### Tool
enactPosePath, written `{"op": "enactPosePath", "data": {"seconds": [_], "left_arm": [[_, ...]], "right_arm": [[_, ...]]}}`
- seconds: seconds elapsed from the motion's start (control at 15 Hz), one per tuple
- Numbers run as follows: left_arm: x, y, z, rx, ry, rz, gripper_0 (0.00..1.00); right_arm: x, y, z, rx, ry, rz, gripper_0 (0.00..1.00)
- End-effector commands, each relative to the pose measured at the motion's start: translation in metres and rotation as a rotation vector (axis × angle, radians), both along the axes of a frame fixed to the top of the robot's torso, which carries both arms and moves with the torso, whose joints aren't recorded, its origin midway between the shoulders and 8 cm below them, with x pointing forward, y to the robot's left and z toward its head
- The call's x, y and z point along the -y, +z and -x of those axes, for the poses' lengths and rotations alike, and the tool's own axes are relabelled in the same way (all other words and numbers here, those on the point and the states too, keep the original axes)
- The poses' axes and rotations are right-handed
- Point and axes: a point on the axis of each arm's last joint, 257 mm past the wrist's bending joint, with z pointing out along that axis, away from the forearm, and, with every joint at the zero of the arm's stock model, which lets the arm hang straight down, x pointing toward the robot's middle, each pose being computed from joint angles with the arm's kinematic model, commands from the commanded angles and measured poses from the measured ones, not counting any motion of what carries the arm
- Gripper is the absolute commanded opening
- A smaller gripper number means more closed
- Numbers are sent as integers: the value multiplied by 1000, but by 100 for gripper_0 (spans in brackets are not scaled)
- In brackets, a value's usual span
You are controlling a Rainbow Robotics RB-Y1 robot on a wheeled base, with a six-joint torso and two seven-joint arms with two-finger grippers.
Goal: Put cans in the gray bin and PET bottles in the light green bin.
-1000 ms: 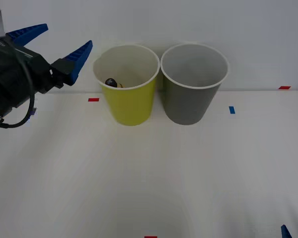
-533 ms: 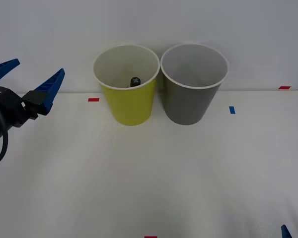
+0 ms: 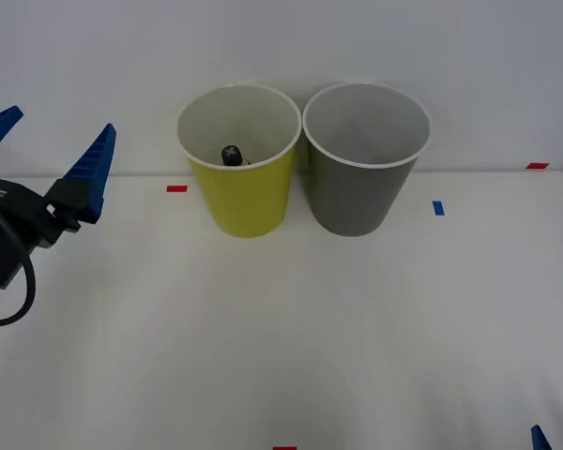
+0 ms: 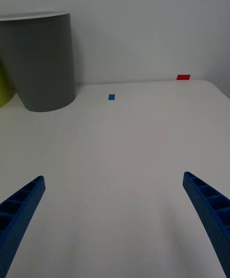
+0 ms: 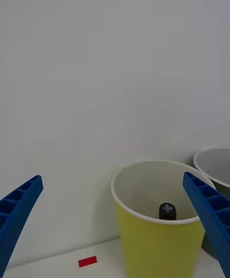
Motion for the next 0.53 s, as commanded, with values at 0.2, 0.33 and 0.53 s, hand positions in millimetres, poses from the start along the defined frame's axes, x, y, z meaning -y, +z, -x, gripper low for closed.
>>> {"op": "enactPosePath", "data": {"seconds": [0.2,0.33,0.53], "left_arm": [[-2,-56,24,33,72,-88,100],[-2,-79,38,-14,68,-62,100],[-3,-105,55,-80,74,-44,100]], "right_arm": [[0,0,0,0,0,0,100],[0,0,0,0,0,0,100],[0,0,0,0,0,0,100]]}}
